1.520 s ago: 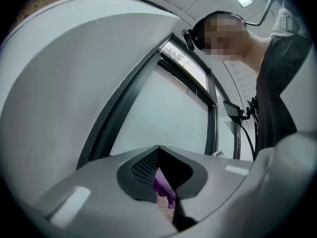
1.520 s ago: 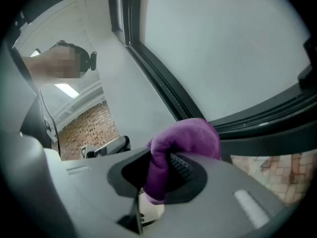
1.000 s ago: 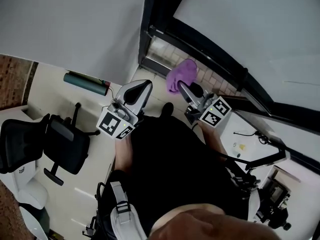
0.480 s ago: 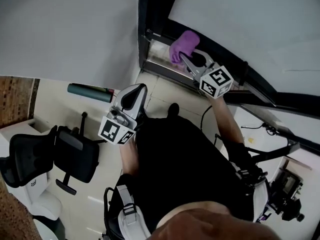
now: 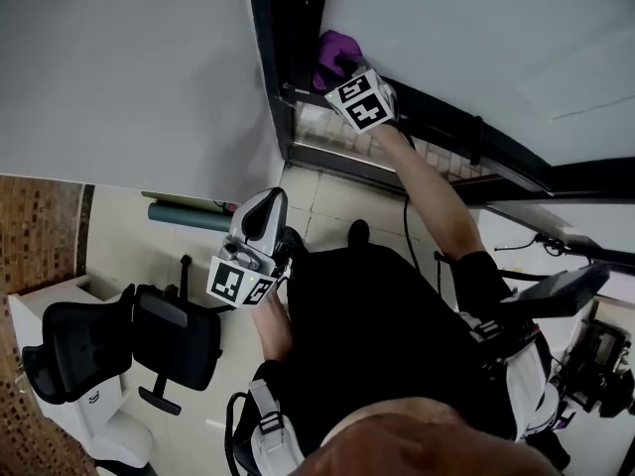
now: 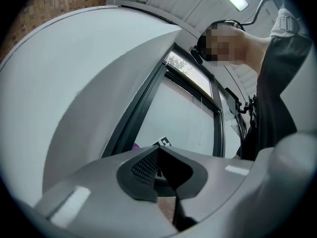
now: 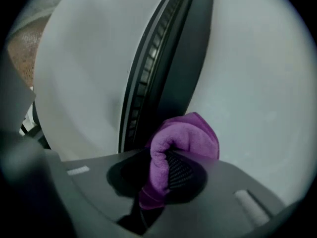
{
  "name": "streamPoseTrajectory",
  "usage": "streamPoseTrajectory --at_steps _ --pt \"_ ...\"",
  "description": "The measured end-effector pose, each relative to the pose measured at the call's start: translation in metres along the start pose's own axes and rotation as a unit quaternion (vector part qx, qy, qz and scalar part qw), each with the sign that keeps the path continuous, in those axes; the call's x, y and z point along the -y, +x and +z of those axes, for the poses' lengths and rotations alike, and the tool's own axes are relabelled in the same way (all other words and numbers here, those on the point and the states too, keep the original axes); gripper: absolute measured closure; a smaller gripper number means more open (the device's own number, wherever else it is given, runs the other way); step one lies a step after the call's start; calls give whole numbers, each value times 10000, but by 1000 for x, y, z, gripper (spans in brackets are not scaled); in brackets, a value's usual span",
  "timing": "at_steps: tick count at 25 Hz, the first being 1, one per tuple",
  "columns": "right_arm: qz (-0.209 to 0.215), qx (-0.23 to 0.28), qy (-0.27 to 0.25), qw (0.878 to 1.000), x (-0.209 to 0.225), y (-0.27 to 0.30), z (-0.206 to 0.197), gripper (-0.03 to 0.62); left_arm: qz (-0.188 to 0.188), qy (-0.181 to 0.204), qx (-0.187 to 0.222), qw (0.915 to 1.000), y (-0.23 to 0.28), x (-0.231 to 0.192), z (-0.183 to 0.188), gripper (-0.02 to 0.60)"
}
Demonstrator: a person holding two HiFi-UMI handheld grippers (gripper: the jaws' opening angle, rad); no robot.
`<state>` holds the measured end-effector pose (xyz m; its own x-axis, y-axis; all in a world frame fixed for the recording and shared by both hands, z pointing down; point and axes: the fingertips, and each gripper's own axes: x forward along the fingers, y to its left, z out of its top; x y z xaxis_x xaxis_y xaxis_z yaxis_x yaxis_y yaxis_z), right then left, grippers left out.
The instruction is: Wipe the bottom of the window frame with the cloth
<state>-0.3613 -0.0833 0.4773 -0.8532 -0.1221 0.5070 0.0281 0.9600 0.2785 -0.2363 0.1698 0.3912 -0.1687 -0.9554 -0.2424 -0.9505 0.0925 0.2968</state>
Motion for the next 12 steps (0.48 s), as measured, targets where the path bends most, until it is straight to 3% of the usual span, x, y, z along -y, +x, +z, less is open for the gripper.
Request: streamPoseTrajectory --at_steps 4,7,12 --pt "-279 -559 -637 9960 -4 25 -16 526 88 -11 28 10000 -6 -2 2 578" --pt "-439 -592 -870 9935 -2 28 -18 526 40 -6 -4 10000 -5 -6 2 579" --pt "-329 -651 -1028 9920 -6 30 -15 528 -64 1 -43 10000 3 1 1 579"
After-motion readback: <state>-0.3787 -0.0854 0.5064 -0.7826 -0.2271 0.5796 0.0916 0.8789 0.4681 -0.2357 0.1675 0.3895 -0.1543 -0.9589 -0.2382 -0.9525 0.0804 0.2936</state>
